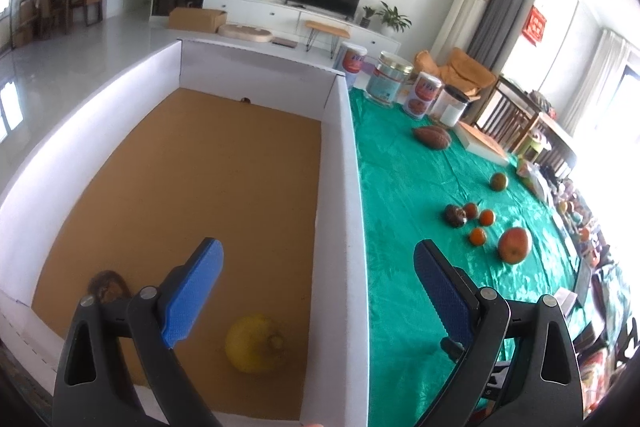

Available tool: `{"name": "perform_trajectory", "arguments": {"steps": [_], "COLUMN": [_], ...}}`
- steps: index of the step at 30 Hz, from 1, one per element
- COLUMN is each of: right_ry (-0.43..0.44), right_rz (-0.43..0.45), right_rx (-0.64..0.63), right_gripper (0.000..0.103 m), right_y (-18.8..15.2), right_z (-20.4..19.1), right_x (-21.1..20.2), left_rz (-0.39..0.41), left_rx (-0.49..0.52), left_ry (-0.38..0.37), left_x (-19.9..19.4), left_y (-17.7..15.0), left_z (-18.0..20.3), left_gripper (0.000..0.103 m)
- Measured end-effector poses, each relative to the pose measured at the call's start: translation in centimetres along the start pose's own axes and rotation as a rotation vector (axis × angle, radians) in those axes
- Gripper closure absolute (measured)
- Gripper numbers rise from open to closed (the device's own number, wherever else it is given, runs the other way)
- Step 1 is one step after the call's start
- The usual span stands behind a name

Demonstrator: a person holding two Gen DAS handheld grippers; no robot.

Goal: Organize fruits

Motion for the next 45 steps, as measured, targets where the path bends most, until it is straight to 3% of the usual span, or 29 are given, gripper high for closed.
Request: {"name": "perform_trajectory", "arguments": {"steps": [8,15,26,45], "right_ry": [-0.021,-0.023,-0.024,-0.021], "right_rz": [-0.003,-0.002,-0.002,0.0], "right_rx": [-0.02,-0.02,-0.02,-0.025], "right_gripper": [0.0,0.0,0.0,0.0], "right_y": [0.0,0.0,0.0,-0.1], "right_z": [-0.2,-0.2,-0.2,-0.1], "right_x": [0.1,0.0,0.0,-0.2], "left_rz": [-0.007,0.075,0.035,-0.014], "left_rx": [0.02,-0.013,0.115,0.073], "left_ry": [-0.002,0.062,0.111,0.143], "left_x": [1.0,0.8,2.2,3.1], "left_y": [-0.3,0.4,-0.8,-0.8], "left_z": [1.1,0.4,2.1,1.5], "left_gripper": [0.006,0.006,0.006,0.006]}}
Point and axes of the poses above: each gripper's, at about its wrist camera, not at the fingertips, and x roughly the way its jaws point, z to its right, y to its top, the point moved 5 cm from there along x, roughly the way its jaws point, and after that the axes turned 4 degrees about z, right-handed, at the moved point
